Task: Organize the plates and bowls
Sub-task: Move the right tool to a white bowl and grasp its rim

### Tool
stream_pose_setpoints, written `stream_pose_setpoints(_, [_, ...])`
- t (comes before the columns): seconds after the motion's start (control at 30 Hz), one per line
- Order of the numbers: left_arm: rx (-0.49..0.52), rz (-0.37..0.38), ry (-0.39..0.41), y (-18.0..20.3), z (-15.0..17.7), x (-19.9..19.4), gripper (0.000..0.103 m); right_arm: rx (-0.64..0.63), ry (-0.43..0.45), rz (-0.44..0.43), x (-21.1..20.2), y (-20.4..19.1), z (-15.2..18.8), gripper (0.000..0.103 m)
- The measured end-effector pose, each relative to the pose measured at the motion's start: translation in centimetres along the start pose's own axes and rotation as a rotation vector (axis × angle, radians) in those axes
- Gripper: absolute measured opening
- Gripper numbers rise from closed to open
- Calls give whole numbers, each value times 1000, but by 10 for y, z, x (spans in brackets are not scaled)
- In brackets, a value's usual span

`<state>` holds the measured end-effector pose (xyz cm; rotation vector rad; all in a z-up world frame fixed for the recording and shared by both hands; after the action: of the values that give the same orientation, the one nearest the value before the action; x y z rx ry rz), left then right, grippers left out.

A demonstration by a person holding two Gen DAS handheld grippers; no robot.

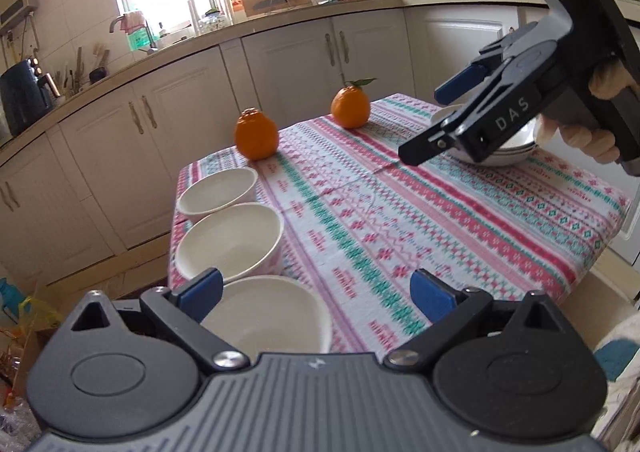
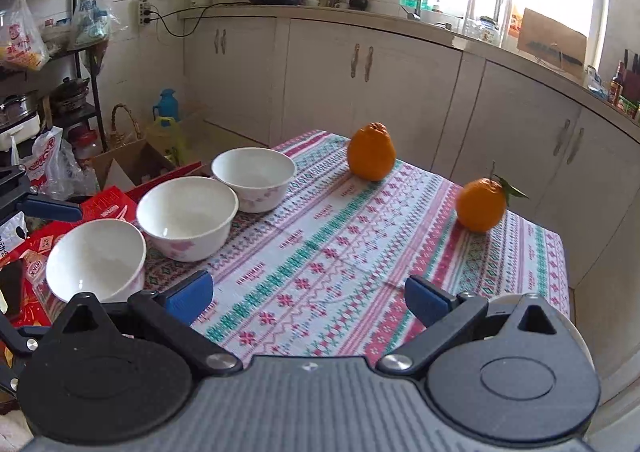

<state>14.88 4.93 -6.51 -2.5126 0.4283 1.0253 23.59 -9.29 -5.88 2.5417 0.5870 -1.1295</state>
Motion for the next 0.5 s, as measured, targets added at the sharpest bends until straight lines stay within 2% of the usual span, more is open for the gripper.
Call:
stream_pose_setpoints(0.23, [-63, -35, -75, -38, 49, 7, 100, -38, -7, -131, 22, -54, -21, 103])
stream_pose_setpoints(0.37, [-90, -9, -94, -46, 63, 17, 99, -62, -47, -204, 38, -81, -23, 102])
stream_pose_setpoints(0.5, [-72, 21, -92, -45, 65, 25, 98, -66, -85, -278, 50, -100, -25, 98])
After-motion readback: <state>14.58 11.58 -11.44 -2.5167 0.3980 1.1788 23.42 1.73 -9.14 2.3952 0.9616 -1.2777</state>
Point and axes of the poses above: each gripper's, at about its wrist camera, not at the fingertips, and x roughly the way its jaws point, y to its right, z to its underside, the point moved 7 cm from there along x, roughly the way its jaws point, and after that the axes turned 12 degrees about -y, right-handed, at the moved point
